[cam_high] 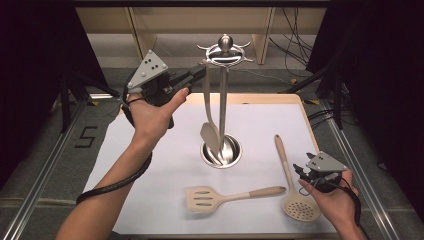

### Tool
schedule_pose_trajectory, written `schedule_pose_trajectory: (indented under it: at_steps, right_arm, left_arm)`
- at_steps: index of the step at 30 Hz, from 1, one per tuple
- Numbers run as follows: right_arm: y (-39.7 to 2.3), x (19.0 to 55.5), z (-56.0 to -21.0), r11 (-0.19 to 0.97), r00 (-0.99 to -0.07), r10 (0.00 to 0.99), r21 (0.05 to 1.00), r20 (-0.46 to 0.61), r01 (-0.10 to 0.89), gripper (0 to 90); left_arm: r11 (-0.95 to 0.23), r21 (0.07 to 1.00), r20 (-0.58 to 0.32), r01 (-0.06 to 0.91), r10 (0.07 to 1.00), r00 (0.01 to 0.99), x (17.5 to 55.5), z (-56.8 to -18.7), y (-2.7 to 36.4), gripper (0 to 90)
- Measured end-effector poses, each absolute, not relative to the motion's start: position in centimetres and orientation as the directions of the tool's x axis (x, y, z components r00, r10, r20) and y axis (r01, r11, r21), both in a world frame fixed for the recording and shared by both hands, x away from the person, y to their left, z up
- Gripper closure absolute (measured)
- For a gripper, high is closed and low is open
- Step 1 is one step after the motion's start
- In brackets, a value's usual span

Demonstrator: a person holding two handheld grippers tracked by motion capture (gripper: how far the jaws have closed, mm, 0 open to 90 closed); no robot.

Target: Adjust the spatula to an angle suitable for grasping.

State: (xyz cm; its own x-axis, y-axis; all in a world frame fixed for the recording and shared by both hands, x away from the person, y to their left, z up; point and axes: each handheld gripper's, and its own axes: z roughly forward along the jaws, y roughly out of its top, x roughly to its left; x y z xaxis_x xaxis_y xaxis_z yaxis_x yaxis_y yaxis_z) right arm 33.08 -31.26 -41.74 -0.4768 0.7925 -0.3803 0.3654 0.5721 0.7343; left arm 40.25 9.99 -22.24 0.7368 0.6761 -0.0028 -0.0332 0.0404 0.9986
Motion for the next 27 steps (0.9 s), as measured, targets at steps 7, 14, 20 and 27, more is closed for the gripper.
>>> schedule_pose_trajectory:
  at_steps: [7,14,20,27]
  right_arm:
    - [-31.2,33.1,-41.6,0.565,-0.473,0.798,0.736,-0.374,0.373,44.5]
    - [-31.3,33.2,-41.8,0.562,-0.469,0.801,0.737,-0.372,0.376,44.5]
    - [-31.3,33.2,-41.8,0.574,-0.479,0.792,0.731,-0.379,0.370,44.5]
    - [-31.4,33.2,-41.8,0.553,-0.467,0.806,0.743,-0.363,0.376,44.4]
  left_arm:
    - [0.040,0.999,0.000,-0.036,0.671,0.741,40.4,-22.0,10.0,89.5]
    - [0.056,0.998,-0.011,-0.036,0.677,0.736,40.7,-21.9,10.1,89.4]
    - [0.053,0.998,-0.016,-0.029,0.694,0.720,41.2,-21.7,10.3,89.5]
    - [0.051,0.999,-0.022,-0.018,0.697,0.716,41.7,-21.5,10.4,89.4]
